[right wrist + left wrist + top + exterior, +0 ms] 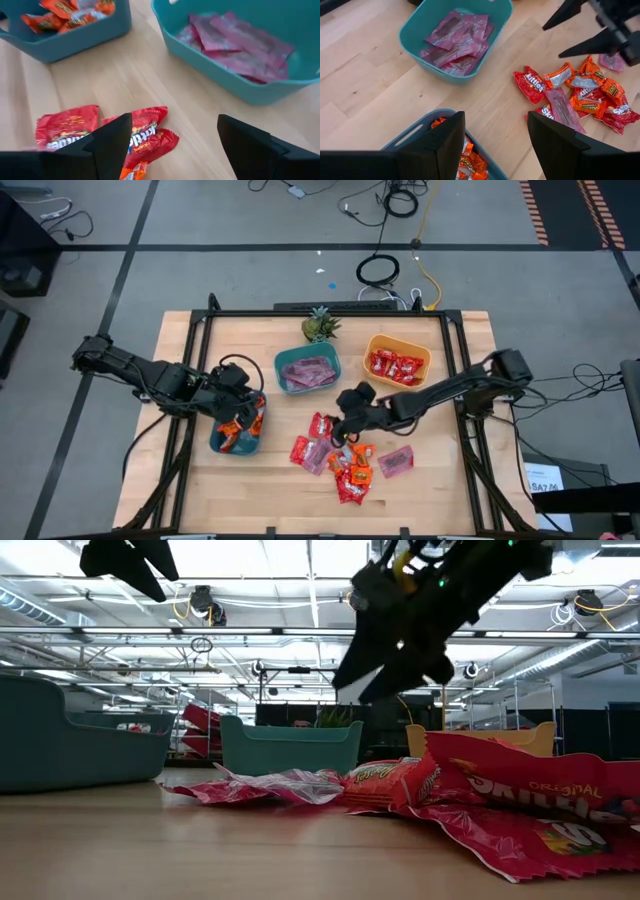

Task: Sort candy
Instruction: Put the red candy into the yellow bin

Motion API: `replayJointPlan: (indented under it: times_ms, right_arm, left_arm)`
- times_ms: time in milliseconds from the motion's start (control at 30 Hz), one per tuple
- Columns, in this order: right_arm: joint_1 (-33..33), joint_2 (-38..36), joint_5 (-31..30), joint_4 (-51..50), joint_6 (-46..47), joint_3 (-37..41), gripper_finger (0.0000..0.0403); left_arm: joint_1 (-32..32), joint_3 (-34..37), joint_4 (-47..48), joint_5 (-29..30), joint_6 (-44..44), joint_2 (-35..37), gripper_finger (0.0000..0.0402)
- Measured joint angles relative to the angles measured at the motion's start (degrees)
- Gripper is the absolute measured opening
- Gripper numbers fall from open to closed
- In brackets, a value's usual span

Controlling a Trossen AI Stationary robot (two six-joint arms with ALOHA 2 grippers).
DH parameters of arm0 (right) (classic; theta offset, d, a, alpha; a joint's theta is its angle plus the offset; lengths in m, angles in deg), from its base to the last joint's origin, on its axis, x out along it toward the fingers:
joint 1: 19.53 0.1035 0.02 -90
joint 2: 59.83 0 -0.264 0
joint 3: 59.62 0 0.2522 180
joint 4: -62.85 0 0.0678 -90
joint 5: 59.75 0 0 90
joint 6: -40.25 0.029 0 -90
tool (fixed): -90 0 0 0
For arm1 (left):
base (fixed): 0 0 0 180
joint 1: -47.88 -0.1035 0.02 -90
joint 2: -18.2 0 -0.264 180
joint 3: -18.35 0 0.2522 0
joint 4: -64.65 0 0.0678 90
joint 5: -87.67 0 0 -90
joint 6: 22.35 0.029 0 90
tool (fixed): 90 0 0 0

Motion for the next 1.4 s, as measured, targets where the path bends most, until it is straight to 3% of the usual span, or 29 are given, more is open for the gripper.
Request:
replayJointPlan:
  times_ms: [167,367,767,933,1167,1333,1400]
  right_arm:
    - [0.00,4.98,0.78,4.04,-1.43,-0.08,0.0286]
    - [0.00,10.80,6.02,14.02,-12.12,-0.12,0.0286]
    - [-1.91,16.84,5.99,16.14,-8.48,-0.27,0.0264]
    - [-2.10,16.96,6.34,16.83,-10.10,-0.26,0.0215]
    - [-2.14,15.73,6.38,16.07,-11.87,-0.23,0.0092]
    - [-2.14,10.81,6.30,14.44,-15.46,-0.05,0.0013]
    - [-2.14,8.06,6.29,14.00,-16.71,-0.08,0.0006]
  left_arm:
    - [0.00,0.00,0.05,0.07,0.09,0.00,0.0224]
    - [0.00,0.00,0.23,0.13,0.08,0.00,0.0224]
    - [0.00,0.00,2.78,0.15,0.08,0.00,0.0224]
    - [0.00,0.00,2.97,0.15,0.09,0.00,0.0224]
    - [0.00,0.00,2.97,0.15,0.07,0.00,0.0224]
    - [0.00,0.00,2.98,0.15,0.02,0.00,0.0224]
    - [0.00,0.00,2.97,0.15,-0.04,0.00,0.0224]
